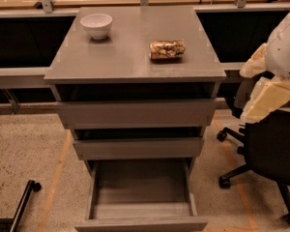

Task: Close bottom drawer

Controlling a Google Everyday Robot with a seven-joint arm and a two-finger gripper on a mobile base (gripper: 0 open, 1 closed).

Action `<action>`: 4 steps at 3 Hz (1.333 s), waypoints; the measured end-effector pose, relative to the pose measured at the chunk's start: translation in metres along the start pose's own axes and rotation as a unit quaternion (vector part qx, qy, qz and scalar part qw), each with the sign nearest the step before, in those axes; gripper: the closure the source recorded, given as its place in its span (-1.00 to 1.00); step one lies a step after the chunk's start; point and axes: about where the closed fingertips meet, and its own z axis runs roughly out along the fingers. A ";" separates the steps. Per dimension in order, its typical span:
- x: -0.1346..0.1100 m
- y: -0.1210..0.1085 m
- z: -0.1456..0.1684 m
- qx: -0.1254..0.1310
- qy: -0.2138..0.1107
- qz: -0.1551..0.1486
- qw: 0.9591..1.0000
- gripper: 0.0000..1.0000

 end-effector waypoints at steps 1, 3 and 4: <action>0.008 0.008 0.071 -0.053 -0.037 -0.013 0.998 0.32; 0.020 0.012 0.136 -0.078 -0.058 -0.012 0.995 1.00; 0.021 0.013 0.139 -0.078 -0.058 -0.011 0.995 1.00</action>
Offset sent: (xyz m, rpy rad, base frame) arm 0.0378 0.0049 -0.2094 0.1946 0.1613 0.1050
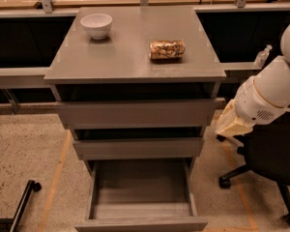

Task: Close bottom drawer

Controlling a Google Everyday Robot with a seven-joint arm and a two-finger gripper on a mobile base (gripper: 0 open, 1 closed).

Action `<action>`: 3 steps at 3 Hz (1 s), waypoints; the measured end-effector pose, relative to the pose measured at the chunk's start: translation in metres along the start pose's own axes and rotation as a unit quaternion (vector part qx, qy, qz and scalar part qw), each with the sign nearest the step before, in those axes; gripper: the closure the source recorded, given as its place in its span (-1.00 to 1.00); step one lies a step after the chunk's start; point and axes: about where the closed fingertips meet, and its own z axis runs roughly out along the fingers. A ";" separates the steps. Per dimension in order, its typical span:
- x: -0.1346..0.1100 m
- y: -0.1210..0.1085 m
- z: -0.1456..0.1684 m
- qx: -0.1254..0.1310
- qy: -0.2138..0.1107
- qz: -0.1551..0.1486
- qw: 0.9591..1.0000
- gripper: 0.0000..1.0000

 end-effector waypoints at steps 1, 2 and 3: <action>0.015 0.000 0.052 -0.001 -0.007 0.012 1.000 1.00; 0.032 -0.003 0.117 -0.014 -0.031 0.053 0.998 1.00; 0.036 -0.007 0.132 -0.015 -0.036 0.060 0.997 1.00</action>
Offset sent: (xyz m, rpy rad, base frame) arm 0.0351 0.0114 -0.2138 0.1768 0.1151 -0.1784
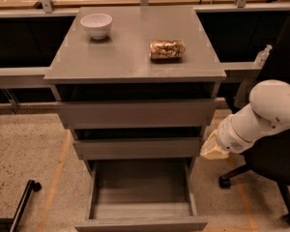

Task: Close bottom drawer

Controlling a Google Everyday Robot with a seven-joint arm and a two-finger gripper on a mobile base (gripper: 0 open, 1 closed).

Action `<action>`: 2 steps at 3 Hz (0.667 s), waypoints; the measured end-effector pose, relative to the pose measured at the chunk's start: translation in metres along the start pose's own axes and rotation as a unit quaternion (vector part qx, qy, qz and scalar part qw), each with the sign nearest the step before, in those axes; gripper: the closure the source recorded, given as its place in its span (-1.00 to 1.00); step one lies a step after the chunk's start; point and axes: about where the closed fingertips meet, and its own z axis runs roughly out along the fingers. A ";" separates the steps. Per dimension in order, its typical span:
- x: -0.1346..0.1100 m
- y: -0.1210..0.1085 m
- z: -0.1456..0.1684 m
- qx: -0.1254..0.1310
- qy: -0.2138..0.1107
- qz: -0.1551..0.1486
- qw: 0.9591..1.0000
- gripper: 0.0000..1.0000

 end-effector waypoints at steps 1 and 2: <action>0.004 0.002 0.020 -0.017 -0.018 0.014 1.000 1.00; 0.004 0.001 0.059 -0.047 -0.056 0.028 0.997 1.00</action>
Offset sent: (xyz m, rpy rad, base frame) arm 0.0196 0.0397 -0.1055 0.2807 0.1321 -0.0147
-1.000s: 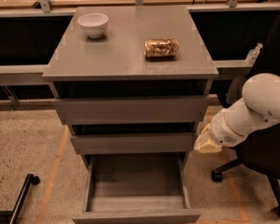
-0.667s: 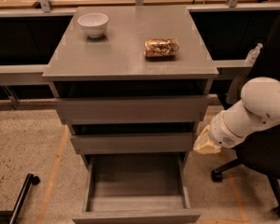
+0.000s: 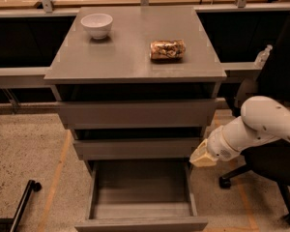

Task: Close bottom drawer

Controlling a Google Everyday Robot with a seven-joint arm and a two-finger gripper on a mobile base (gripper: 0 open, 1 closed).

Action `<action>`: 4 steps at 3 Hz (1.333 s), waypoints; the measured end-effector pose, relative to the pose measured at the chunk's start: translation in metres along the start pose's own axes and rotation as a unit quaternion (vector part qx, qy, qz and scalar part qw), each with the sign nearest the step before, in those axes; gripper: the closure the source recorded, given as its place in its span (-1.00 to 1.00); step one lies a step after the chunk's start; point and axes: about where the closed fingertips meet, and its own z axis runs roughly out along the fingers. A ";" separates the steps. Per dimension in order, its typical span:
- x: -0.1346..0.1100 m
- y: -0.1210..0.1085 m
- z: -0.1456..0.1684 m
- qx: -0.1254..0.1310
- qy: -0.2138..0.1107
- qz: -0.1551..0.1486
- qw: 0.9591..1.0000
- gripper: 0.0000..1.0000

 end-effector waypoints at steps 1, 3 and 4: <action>0.005 0.001 0.013 -0.012 -0.005 0.006 1.000 1.00; 0.020 0.004 0.038 -0.022 -0.016 0.021 0.999 1.00; 0.033 0.002 0.081 -0.046 -0.033 0.025 0.998 1.00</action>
Offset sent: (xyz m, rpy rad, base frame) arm -0.0067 -0.0058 -0.0138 -0.0089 0.0351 0.0029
